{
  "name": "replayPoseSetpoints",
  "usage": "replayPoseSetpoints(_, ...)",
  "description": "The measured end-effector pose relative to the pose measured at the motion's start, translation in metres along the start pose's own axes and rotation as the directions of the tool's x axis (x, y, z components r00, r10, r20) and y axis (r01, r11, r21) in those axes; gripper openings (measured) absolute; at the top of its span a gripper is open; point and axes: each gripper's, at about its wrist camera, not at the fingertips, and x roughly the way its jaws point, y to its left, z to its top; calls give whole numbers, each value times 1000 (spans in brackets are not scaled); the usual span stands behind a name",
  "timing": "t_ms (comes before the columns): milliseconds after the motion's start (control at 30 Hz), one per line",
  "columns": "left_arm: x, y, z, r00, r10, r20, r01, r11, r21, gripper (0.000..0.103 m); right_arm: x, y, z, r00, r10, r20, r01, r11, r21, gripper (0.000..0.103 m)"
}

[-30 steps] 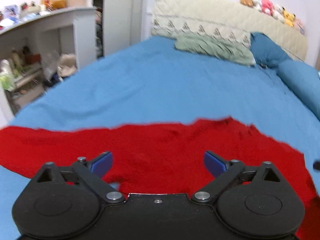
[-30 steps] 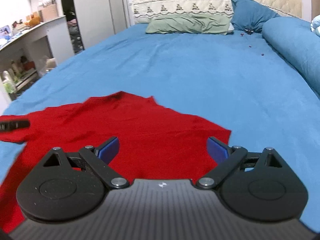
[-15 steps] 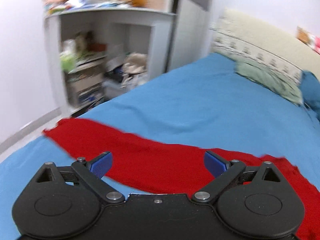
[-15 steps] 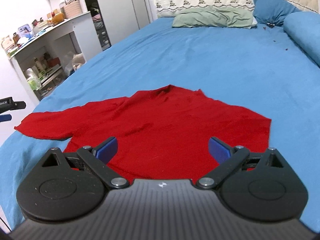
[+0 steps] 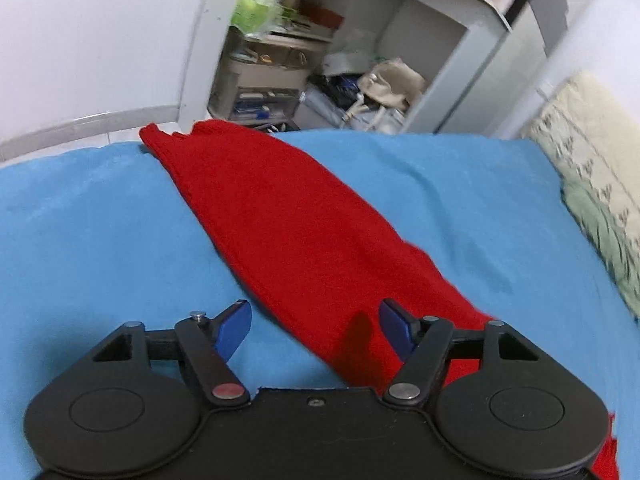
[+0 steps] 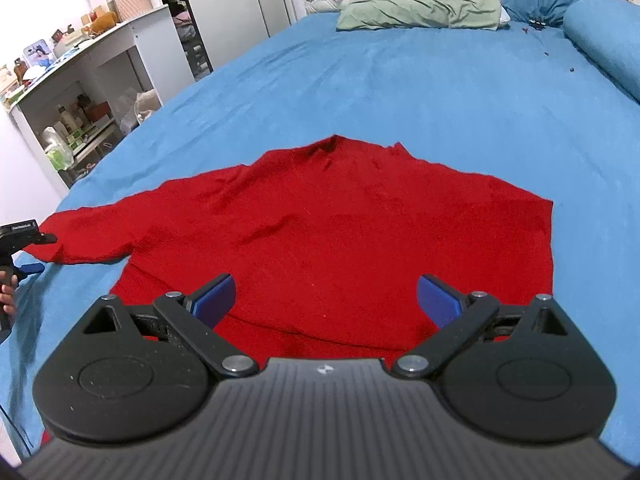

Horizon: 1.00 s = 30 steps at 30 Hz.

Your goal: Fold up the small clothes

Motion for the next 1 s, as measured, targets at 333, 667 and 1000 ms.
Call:
replayPoseSetpoints(333, 7, 17, 27, 998, 39, 52, -33, 993, -111, 48, 8, -7, -3, 1000, -6, 3, 6, 1000, 10, 103)
replayPoseSetpoints(667, -36, -26, 27, 985, 9, 170, -20, 998, 63, 3, 7, -13, 0, 999, -34, 23, 33, 999, 12, 103)
replayPoseSetpoints(1000, -100, -236, -67, 907, -417, 53, 313, 755, 576, 3, -3, -31, 7, 994, -107, 36, 106, 994, 23, 103)
